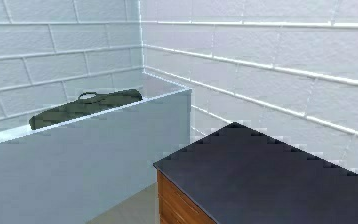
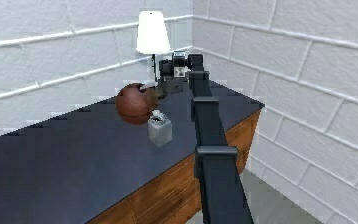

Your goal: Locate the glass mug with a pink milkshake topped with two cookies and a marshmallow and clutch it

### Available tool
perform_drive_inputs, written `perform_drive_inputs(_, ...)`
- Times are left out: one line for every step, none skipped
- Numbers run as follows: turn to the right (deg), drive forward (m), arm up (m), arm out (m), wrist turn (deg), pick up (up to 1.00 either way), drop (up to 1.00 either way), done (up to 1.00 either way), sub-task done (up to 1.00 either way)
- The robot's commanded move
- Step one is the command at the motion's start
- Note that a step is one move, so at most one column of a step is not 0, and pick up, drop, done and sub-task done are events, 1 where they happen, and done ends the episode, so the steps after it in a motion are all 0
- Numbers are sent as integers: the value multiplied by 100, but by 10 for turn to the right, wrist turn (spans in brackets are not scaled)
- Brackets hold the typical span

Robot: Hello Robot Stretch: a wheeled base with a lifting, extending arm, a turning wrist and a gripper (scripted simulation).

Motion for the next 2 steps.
perform_drive_inputs(0,0,-30,0,0,0,0,0,0)
perform_drive_inputs(0,0,0,0,0,100,0,0,0)
